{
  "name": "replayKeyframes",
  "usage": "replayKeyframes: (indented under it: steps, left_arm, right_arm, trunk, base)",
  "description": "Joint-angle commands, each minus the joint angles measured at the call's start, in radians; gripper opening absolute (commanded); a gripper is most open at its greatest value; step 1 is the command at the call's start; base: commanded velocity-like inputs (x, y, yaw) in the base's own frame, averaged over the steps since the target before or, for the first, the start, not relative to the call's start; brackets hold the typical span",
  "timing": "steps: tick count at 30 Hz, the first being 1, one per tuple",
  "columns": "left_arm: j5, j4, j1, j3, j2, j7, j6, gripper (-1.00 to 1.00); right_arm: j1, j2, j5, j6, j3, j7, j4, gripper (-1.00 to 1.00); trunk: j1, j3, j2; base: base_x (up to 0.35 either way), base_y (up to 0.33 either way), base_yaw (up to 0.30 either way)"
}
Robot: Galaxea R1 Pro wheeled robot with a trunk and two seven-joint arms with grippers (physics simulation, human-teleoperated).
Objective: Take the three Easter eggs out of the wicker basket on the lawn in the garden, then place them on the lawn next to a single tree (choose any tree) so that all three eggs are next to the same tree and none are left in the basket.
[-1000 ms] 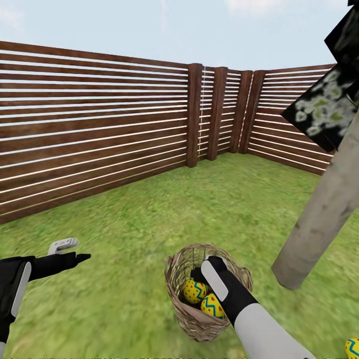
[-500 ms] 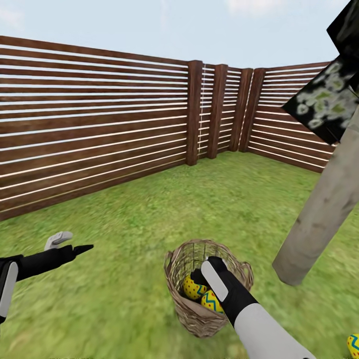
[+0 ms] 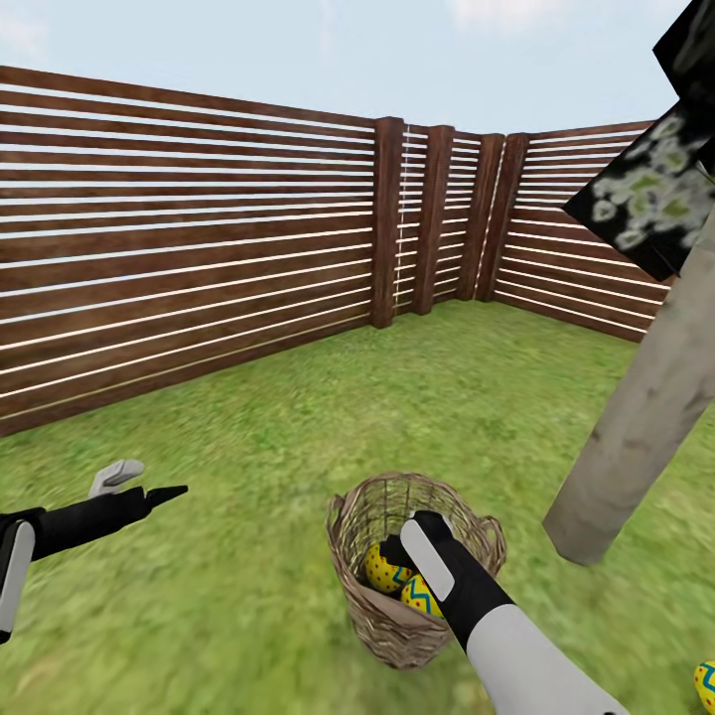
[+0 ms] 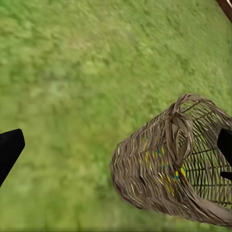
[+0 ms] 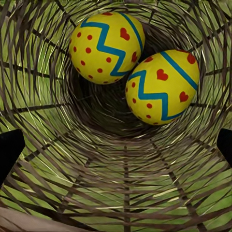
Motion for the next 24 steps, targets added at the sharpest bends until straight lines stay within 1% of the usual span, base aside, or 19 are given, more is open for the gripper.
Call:
replayKeyframes:
  steps: [1,8,18,24]
  left_arm:
    - [0.006,0.0,-0.001,0.001,0.0,0.001,0.009,1.0]
    - [0.006,0.0,-0.001,0.002,0.001,0.001,0.009,1.0]
    - [0.006,0.0,-0.001,0.002,0.001,0.001,0.009,1.0]
    - [0.006,0.0,-0.001,0.001,0.001,0.001,0.009,1.0]
  right_arm:
    - [-0.001,0.0,-0.009,0.001,0.002,-0.01,-0.001,1.0]
    - [-0.001,0.0,-0.008,0.0,0.002,-0.01,-0.001,1.0]
    - [-0.001,0.0,-0.009,0.008,0.002,-0.01,-0.001,1.0]
    - [-0.001,0.0,-0.011,0.012,0.002,-0.01,0.0,1.0]
  trunk:
    - [0.0,-0.001,0.0]
    - [0.0,-0.001,0.0]
    - [0.0,-0.001,0.0]
    - [0.0,-0.001,0.0]
  base:
    - [0.144,0.0,0.0]
    - [0.248,0.0,0.0]
    - [0.089,0.0,0.0]
    - [0.023,0.0,0.0]
